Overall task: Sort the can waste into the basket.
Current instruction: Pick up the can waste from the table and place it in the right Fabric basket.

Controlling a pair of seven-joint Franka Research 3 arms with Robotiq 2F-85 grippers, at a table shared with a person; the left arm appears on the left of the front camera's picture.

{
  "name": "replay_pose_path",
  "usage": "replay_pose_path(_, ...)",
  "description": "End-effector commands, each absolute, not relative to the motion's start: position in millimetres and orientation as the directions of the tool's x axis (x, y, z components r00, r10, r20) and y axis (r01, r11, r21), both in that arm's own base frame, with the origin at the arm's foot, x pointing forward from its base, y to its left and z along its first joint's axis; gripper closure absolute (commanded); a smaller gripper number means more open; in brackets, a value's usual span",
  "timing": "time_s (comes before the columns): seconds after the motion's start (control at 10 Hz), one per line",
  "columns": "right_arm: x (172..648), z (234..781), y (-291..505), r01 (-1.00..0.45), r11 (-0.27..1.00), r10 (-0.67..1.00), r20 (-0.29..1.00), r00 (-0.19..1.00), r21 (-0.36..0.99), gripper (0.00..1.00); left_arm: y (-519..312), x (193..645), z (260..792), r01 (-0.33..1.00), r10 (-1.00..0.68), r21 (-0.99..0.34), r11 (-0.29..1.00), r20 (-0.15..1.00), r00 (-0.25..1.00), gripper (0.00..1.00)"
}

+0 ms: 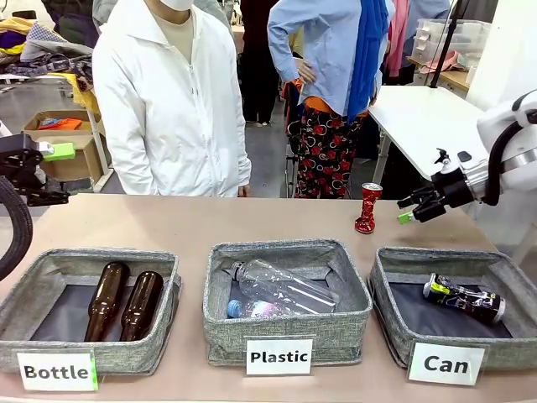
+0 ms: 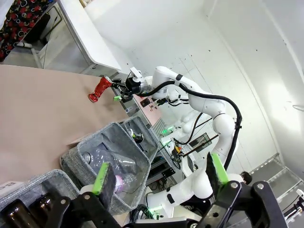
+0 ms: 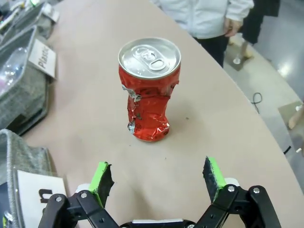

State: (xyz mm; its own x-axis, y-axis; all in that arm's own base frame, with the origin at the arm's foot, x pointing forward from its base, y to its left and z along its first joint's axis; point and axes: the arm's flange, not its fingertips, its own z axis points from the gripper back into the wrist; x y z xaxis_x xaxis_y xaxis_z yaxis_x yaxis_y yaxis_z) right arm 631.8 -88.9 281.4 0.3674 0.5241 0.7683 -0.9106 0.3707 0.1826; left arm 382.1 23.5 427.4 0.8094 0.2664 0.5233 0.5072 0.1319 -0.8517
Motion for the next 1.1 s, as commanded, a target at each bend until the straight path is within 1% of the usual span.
replay_pose_path(0.0,644,275,-86,-0.930,0.331,0.491,0.812,0.317,0.163,0.00,22,381,432,0.499,0.283,-0.857,0.130,0.514,0.810,0.00)
replay_pose_path(0.3,651,256,-62,-0.942,0.300,0.447,0.850,0.278,0.150,0.00,22,381,432,0.499,0.283,-0.857,0.130,0.514,0.810,0.00)
replay_pose_path(0.7,655,248,-40,-0.961,0.254,0.390,0.897,0.207,0.111,0.00,22,381,432,0.499,0.283,-0.857,0.130,0.514,0.810,0.00)
replay_pose_path(1.0,658,245,-26,-0.970,0.212,0.341,0.920,0.191,0.122,0.00,22,381,432,0.499,0.283,-0.857,0.130,0.514,0.810,0.00)
